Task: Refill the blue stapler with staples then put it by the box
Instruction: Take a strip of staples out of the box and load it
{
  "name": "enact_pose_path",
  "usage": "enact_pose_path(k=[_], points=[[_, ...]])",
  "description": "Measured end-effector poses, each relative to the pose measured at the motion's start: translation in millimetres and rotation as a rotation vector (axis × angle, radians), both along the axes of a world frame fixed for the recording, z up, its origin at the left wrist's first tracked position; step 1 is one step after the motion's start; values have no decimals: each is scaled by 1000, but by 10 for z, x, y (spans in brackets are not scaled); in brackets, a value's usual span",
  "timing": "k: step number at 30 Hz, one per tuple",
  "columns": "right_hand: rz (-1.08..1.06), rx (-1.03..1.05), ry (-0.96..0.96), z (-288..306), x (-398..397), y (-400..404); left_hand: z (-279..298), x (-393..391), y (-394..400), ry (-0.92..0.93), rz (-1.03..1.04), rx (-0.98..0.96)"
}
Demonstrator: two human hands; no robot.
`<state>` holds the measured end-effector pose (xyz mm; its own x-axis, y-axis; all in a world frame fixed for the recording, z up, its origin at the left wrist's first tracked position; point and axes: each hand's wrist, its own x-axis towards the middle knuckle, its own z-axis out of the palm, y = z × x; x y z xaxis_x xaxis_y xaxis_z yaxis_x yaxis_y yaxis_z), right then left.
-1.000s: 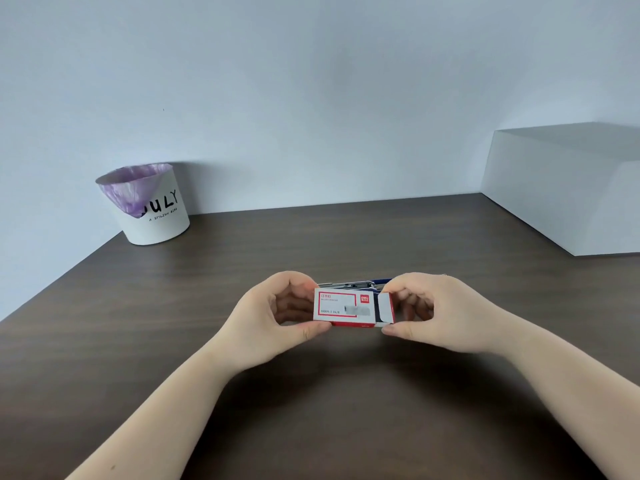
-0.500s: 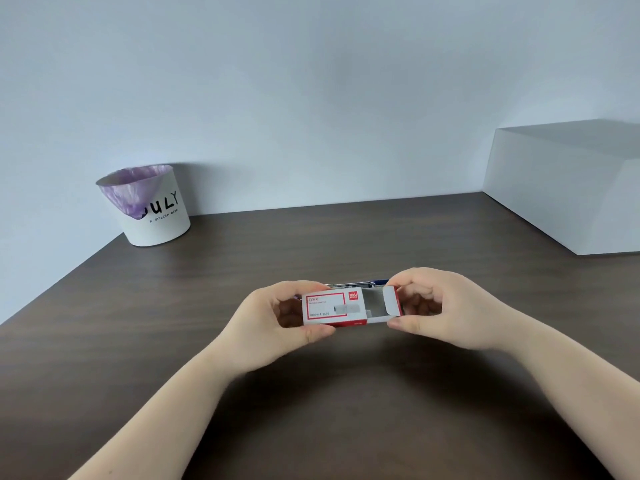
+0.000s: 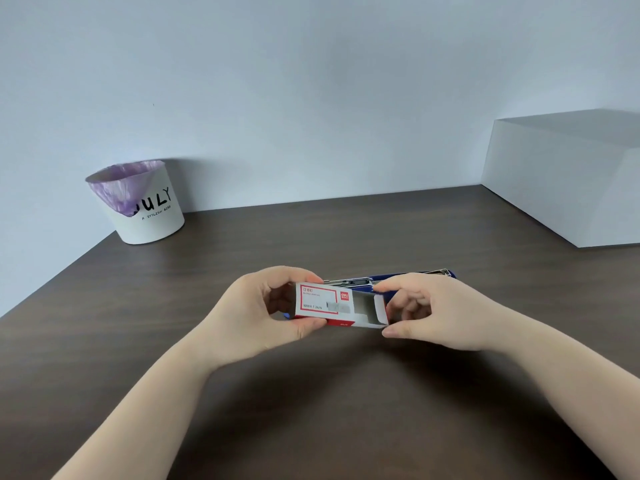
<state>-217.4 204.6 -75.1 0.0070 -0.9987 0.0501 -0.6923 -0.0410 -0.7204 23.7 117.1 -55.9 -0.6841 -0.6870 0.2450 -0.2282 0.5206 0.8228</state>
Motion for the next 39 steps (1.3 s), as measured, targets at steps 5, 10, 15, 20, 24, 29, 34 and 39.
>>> enact_pose_path(k=[5,10,15,20,24,29,34,39], points=[[-4,33,78,31,-33,25,-30,-18,-16,-50,31,28],[-50,-148,83,73,-15,48,-40,-19,2,-36,6,34],[90,-173,219,74,60,54,-72,-28,23,-58,-24,-1],[160,-150,354,83,118,21,-86,-55,20,-82,-44,-51],[185,-144,443,119,151,33,-114,-58,6,-83,-30,-50],[148,-228,413,90,180,43,-137,-47,-24,-110,-26,-61],[-128,-307,73,150,105,39,-162,-21,-71,-190,19,-145],[-253,14,-59,145,35,47,-165,-10,-80,-318,46,-231]])
